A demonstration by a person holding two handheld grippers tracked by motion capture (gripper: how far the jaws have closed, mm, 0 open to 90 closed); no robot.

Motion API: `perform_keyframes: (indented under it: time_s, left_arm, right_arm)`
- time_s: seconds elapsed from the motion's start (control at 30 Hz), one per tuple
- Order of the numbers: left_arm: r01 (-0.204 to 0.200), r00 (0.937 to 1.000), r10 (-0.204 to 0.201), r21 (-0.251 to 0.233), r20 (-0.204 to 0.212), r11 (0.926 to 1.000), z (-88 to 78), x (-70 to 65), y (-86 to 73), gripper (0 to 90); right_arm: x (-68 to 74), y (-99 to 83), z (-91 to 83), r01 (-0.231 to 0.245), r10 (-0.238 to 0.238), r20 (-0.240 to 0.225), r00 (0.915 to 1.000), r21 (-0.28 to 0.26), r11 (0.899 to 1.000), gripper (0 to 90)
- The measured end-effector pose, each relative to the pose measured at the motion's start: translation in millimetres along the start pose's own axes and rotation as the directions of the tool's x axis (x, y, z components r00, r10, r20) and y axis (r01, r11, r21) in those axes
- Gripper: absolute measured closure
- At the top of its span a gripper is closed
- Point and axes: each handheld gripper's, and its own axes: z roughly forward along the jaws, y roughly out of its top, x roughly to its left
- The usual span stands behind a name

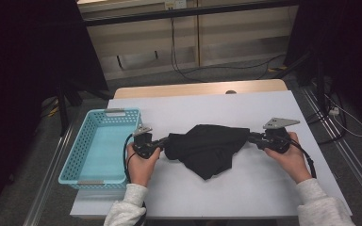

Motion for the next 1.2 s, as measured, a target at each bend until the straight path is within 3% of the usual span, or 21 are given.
perform_keyframes:
  time_s: [0.1, 0.23, 0.3, 0.47, 0.57, 0.77, 0.87, 0.93, 1.1, 1.2]
  left_arm:
    - [0.009, 1.0, -0.009, -0.008, -0.005, 0.9999, -2.6, 2.4, 0.5, 87.4]
    - [0.018, 0.9998, -0.018, -0.017, -0.007, 0.9997, -5.6, 4.8, 0.9, 87.4]
    - [0.019, 0.9998, -0.019, -0.013, 0.002, 0.9997, -5.4, 5.1, 0.6, 87.4]
    - [0.007, 0.9997, -0.007, -0.001, 0.023, 1.0, -3.0, 0.9, -0.2, 86.1]
    - [-0.003, 0.9998, 0.003, -0.002, 0.018, 1.0, -2.0, -2.0, -0.5, 81.8]
    - [0.001, 0.9998, 0.0, -0.014, 0.021, 0.9999, -1.0, -1.2, 1.0, 67.1]
    - [-0.002, 0.9999, 0.002, -0.028, 0.013, 0.9996, 3.0, -0.3, 2.6, 58.9]
    - [0.017, 0.9997, -0.016, -0.015, 0.018, 0.9997, 6.8, 1.1, 4.0, 56.6]
    - [0.003, 1.0, -0.003, 0.007, -0.005, 1.0, 24.8, 1.6, 9.2, 49.2]
    - [0.004, 0.9999, -0.004, 0.037, 0.011, 0.9993, 36.5, 1.0, 10.0, 47.5]
  right_arm:
    - [1.5, -0.6, 2.2, 0.007, -0.007, -0.003, 1.0, 0.006, 1.0, 74.1]
    - [0.9, 0.0, 1.1, -0.002, 0.002, 0.0, 1.0, -0.026, 1.0, 71.8]
    - [0.7, 0.7, -0.5, -0.002, 0.002, -0.022, 0.9998, -0.031, 1.0, 84.0]
    - [2.9, 4.6, -8.9, 0.001, -0.003, -0.057, 0.9984, -0.041, 0.999, 86.7]
    - [1.3, 3.7, -14.7, 0.02, -0.021, -0.044, 0.9988, -0.02, 1.0, 86.7]
    - [-7.8, -4.8, -22.0, -0.02, 0.019, -0.054, 0.9984, -0.009, 1.0, 86.7]
    - [-7.1, -5.6, -21.1, -0.01, 0.01, -0.048, 0.9988, 0.005, 1.0, 86.8]
    - [-5.7, -6.0, -20.9, -0.005, 0.006, -0.048, 0.9988, 0.01, 1.0, 86.8]
    - [-4.1, -9.2, -22.3, -0.005, 0.006, -0.049, 0.9988, 0.02, 1.0, 86.7]
    - [-2.3, -10.4, -22.3, -0.01, 0.011, -0.049, 0.9987, 0.02, 1.0, 86.7]
